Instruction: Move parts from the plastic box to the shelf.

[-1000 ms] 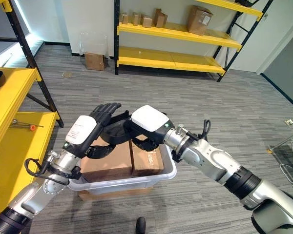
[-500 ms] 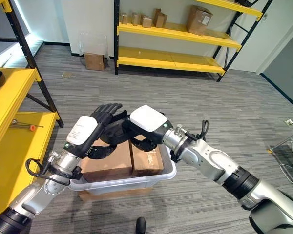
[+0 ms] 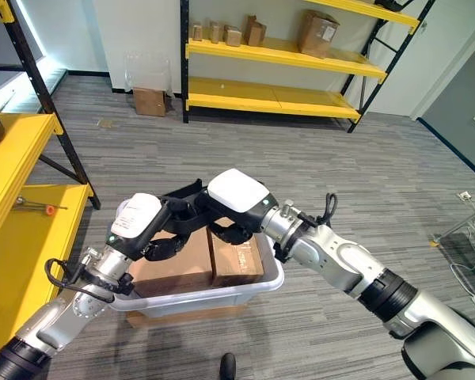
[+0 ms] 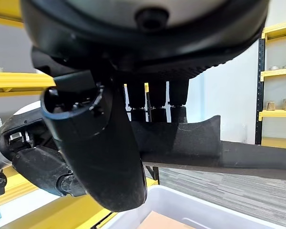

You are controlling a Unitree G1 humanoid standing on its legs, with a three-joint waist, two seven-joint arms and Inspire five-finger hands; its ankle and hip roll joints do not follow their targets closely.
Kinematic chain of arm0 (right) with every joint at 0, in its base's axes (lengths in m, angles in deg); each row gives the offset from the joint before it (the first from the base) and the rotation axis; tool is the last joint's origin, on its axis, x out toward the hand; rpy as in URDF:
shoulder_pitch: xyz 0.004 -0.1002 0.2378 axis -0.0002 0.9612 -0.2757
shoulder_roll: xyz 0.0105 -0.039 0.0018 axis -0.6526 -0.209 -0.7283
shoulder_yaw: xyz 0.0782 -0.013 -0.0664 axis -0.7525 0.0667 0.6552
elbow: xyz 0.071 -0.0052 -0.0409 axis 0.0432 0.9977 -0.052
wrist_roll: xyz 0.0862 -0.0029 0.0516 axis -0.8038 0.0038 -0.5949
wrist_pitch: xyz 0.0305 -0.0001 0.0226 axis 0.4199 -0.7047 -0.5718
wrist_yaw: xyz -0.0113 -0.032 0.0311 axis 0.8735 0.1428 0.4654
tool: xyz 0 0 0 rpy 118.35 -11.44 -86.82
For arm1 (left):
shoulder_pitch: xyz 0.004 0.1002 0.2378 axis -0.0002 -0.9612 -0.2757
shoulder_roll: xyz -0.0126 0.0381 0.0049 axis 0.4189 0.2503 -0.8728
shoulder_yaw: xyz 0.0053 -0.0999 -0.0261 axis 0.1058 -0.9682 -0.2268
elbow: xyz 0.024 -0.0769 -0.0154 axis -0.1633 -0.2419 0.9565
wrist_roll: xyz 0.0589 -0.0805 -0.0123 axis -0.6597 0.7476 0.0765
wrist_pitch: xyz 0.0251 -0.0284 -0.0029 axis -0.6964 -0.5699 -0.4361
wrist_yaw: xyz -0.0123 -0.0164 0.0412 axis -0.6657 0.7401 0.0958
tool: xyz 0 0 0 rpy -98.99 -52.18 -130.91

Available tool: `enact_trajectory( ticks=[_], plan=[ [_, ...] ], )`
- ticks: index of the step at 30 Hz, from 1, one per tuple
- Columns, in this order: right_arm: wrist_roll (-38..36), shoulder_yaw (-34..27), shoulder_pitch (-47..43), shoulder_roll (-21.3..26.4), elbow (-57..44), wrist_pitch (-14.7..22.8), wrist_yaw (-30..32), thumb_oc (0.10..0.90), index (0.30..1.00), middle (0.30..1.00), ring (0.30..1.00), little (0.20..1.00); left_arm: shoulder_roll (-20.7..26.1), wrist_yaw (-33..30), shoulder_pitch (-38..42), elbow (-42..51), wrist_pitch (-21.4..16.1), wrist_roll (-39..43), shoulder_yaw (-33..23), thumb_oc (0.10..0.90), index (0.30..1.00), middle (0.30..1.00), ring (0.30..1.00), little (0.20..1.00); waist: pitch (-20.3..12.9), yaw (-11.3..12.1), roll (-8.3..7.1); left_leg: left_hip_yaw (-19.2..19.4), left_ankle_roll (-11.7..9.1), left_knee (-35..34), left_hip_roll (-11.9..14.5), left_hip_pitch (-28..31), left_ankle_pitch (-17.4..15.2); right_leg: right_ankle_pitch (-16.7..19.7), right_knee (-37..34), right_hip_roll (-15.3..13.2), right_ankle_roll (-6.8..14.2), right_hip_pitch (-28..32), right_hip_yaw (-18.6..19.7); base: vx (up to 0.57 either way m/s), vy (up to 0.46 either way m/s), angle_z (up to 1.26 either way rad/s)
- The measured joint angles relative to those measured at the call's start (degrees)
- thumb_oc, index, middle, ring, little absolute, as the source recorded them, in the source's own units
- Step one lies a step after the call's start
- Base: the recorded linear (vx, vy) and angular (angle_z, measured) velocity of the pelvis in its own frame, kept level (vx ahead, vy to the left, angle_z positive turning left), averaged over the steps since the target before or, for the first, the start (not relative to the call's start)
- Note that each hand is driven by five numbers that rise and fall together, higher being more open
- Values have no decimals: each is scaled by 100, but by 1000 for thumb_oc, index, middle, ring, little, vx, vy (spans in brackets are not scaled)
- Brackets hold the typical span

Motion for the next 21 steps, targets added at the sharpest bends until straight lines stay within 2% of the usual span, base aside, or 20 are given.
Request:
enact_trajectory(
  ticks=[14,15,16,21],
  plan=[
    [8,0,0,0,-96,-3,-9,400,300,300,300,300,-3,-12,0,1,-1,-1,-8,400,300,300,300,300,0,6,0,-1,0,0,1,4,0,1,0,-2,0,6,0,0,0,0],
    [8,0,0,0,-97,-3,-9,784,838,838,838,838,-4,-12,0,1,-1,-1,-8,400,300,300,300,300,0,4,0,-1,0,-1,-1,5,0,1,0,-1,-1,6,0,0,0,0],
    [2,-1,7,-7,-98,-2,-8,900,1000,1000,1000,1000,-4,-12,-2,1,-1,-1,-8,400,300,300,300,300,0,2,1,0,0,0,0,5,0,1,0,-1,-1,5,0,0,0,0],
    [-49,-108,90,-94,-123,-52,-6,900,1000,1000,1000,1000,-42,-11,-142,0,104,1,-55,400,300,300,300,300,-1,-8,2,3,0,-1,4,12,0,1,0,0,-1,10,2,0,0,0]
  ],
)
